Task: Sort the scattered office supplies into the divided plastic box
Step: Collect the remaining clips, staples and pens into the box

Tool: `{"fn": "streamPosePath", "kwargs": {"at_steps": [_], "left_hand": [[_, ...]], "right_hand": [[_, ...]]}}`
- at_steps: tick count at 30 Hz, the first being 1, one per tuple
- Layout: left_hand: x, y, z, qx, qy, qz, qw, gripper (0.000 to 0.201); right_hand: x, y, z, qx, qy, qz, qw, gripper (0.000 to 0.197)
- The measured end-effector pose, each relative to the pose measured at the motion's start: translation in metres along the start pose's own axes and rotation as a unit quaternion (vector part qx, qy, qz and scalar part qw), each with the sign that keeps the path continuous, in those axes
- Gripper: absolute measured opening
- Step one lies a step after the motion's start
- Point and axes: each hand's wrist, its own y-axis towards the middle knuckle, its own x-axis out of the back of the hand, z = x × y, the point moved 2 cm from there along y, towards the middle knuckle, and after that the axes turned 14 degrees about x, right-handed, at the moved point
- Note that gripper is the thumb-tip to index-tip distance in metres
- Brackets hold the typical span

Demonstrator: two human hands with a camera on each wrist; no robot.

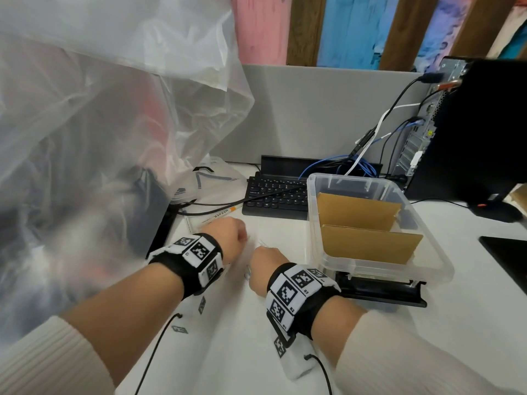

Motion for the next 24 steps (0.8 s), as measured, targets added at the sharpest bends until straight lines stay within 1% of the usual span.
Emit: {"fn": "streamPosePath", "kwargs": {"at_steps": [3,5,8,11,13,15,19,22,24], "left_hand": [[-0.001,0.006,-0.024,-0.042,0.043,0.017,0.998,0.018],[-0.002,0.012,-0.033,-0.044,0.077,0.039,0.995,0.016],[-0.007,0.020,-0.040,-0.047,0.094,0.053,0.993,0.012],[-0.013,0.024,-0.049,-0.046,0.126,0.090,0.987,0.016],[-0.016,0.028,-0.057,-0.047,0.131,0.101,0.985,0.016],[-0.018,0.031,-0.064,-0.047,0.132,0.100,0.985,0.014],[-0.018,0.031,-0.073,-0.051,0.145,0.093,0.984,0.013],[-0.018,0.033,-0.073,-0.072,0.144,0.086,0.983,0.006],[-0.018,0.033,-0.074,-0.083,0.147,0.081,0.982,0.008]], "right_hand": [[-0.002,-0.002,-0.001,-0.005,-0.007,0.013,1.000,0.034],[-0.003,-0.004,-0.005,-0.018,-0.003,0.020,1.000,0.034],[-0.004,-0.006,-0.012,-0.023,0.007,0.010,1.000,0.034],[-0.003,-0.010,-0.015,-0.018,0.011,0.001,1.000,0.033],[-0.004,-0.009,-0.015,-0.008,0.014,-0.005,1.000,0.032],[-0.006,-0.007,-0.015,0.000,0.010,-0.004,1.000,0.031],[-0.007,-0.004,-0.014,0.017,-0.014,0.017,1.000,0.038],[-0.006,-0.006,-0.017,0.019,-0.006,0.014,1.000,0.039],[-0.007,-0.008,-0.019,0.010,0.005,0.011,1.000,0.038]]}}
